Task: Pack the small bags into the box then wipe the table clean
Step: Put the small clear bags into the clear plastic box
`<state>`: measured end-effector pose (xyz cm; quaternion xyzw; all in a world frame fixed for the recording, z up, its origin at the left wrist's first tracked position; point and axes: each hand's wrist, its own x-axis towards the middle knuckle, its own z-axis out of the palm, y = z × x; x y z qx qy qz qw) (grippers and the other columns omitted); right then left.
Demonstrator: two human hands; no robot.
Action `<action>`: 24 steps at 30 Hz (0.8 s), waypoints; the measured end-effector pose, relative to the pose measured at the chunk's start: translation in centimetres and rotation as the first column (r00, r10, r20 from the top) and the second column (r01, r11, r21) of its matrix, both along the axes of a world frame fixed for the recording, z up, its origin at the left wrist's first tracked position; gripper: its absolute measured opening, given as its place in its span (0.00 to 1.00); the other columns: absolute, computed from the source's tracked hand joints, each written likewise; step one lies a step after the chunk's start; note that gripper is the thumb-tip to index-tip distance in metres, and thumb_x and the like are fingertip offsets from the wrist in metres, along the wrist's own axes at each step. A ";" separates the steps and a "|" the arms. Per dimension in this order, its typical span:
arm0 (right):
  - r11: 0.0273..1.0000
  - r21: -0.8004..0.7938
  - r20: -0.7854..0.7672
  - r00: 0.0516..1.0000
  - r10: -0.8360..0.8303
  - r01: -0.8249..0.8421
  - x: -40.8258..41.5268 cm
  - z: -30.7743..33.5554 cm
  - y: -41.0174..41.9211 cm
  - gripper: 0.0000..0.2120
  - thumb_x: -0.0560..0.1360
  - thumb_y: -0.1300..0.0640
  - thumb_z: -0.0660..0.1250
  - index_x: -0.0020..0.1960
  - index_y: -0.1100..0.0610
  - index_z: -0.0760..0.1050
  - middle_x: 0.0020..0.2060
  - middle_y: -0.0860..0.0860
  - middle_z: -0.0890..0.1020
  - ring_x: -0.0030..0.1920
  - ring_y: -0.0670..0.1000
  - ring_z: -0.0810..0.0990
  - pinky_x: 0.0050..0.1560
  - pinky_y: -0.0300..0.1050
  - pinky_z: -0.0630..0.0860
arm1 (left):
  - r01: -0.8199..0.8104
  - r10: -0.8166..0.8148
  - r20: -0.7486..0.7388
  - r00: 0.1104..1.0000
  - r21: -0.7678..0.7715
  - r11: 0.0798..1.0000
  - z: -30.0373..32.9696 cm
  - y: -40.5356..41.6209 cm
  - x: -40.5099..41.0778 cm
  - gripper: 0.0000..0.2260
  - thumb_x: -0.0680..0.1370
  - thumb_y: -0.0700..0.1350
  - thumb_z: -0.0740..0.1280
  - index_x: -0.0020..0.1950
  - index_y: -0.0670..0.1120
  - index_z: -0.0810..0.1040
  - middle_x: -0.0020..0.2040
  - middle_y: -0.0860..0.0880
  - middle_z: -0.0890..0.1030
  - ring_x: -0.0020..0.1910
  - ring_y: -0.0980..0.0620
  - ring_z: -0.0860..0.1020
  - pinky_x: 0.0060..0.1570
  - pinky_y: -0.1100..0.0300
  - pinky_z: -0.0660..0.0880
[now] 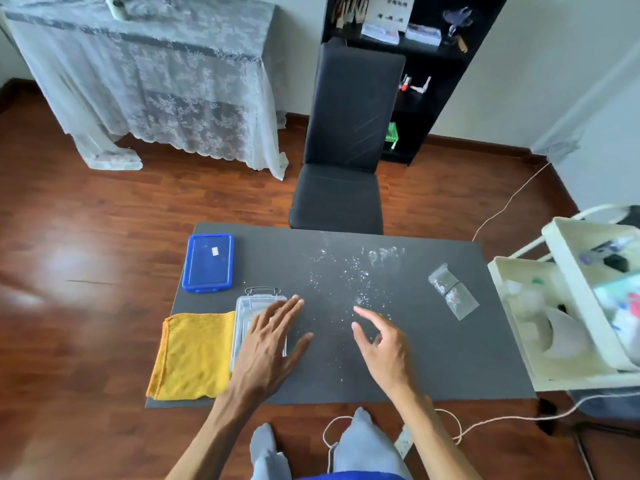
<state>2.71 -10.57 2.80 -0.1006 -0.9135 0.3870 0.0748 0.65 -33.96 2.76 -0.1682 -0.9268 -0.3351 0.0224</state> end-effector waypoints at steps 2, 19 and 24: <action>0.998 -0.006 0.012 0.998 -0.067 0.067 0.3 -0.2 2.2 0.13 0.77 0.52 0.73 0.60 0.43 0.81 0.57 0.38 0.85 0.35 0.47 0.78 0.45 0.37 0.76 | 0.048 -0.048 0.005 0.999 -0.022 0.999 0.3 2.4 -1.1 0.26 0.80 0.62 0.58 0.74 0.49 0.69 0.74 0.53 0.71 0.71 0.50 0.69 0.69 0.53 0.66; 0.927 -0.042 0.052 0.928 -0.370 0.372 0.2 -3.0 22.1 0.17 0.75 0.58 0.75 0.63 0.53 0.81 0.60 0.49 0.84 0.59 0.52 0.84 0.59 0.34 0.73 | 0.278 -0.266 0.083 0.960 -0.248 0.928 -0.9 26.9 -7.0 0.21 0.81 0.56 0.61 0.71 0.48 0.72 0.70 0.54 0.75 0.66 0.50 0.73 0.63 0.56 0.71; 0.957 0.116 0.208 0.935 -0.287 0.268 -0.8 -4.2 25.8 0.31 0.78 0.48 0.70 0.78 0.51 0.66 0.77 0.46 0.69 0.71 0.49 0.76 0.63 0.47 0.76 | 0.339 -0.355 0.010 0.935 -0.325 0.883 -3.0 31.9 -9.9 0.20 0.76 0.47 0.72 0.67 0.45 0.76 0.67 0.48 0.78 0.60 0.44 0.79 0.54 0.53 0.78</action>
